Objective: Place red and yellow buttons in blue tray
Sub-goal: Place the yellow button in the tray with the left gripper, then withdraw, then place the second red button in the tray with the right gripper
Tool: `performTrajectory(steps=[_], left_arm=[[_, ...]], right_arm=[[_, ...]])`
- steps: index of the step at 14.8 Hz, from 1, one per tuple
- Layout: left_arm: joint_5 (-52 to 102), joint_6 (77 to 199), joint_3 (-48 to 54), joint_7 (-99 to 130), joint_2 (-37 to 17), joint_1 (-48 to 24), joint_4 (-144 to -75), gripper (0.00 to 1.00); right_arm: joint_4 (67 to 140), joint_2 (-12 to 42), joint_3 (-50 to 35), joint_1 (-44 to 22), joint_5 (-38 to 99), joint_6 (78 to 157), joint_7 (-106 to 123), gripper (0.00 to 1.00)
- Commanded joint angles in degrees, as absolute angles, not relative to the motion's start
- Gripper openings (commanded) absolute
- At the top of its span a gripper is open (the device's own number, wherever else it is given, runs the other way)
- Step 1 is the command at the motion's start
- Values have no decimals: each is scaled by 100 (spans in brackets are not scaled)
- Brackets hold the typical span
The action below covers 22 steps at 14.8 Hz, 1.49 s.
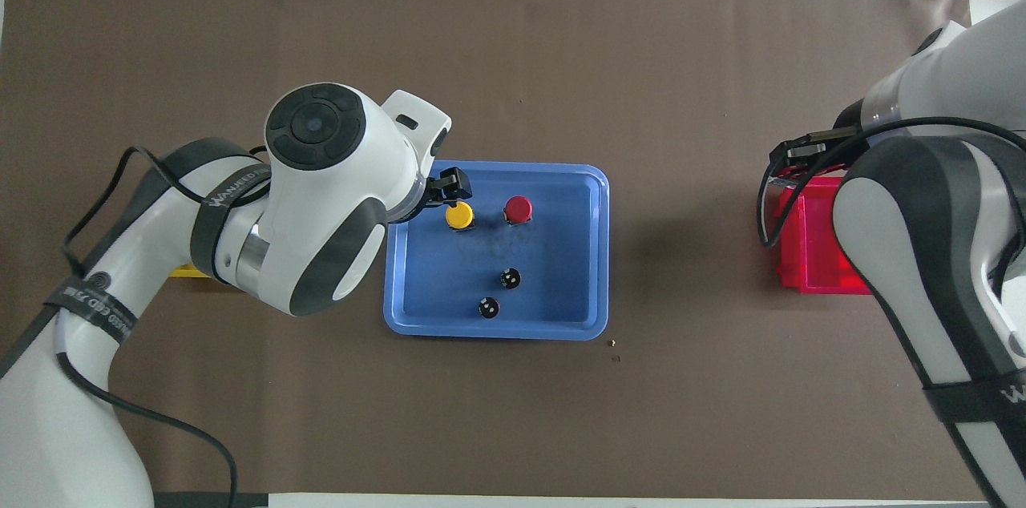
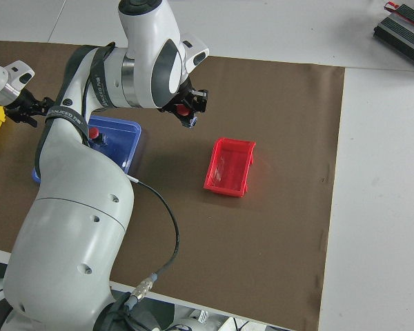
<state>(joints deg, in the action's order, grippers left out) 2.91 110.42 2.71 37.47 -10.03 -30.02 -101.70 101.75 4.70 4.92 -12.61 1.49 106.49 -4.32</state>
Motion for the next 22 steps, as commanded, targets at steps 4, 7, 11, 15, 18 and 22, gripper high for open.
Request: performTrajectory(steps=[4, 7, 11, 15, 18, 22], left_arm=[[299, 9098, 10, 1313, -283, -1813, -9422, 100], [264, 8737, -18, 426, -18, -1005, -9422, 100], [255, 8928, -18, -272, 236, -404, -9814, 99], [255, 10826, -9, -272, 729, -194, -11617, 88], [246, 11283, -17, -281, 651, -167, -12074, 77], [246, 12190, -9, -316, 458, 17, -12577, 76]], right_arm=[[10046, 1264, 510, -2811, 316, 11881, -2968, 26], [10176, 1599, 510, -3102, 308, 12364, -3348, 28], [10537, 1652, 510, -3339, 308, 12753, -3480, 28], [10758, 1679, 501, -3340, 308, 12885, -3472, 33], [10881, 1661, 501, -3331, 308, 12885, -3463, 45], [10925, 1644, 501, -3322, 308, 12902, -3472, 70]])
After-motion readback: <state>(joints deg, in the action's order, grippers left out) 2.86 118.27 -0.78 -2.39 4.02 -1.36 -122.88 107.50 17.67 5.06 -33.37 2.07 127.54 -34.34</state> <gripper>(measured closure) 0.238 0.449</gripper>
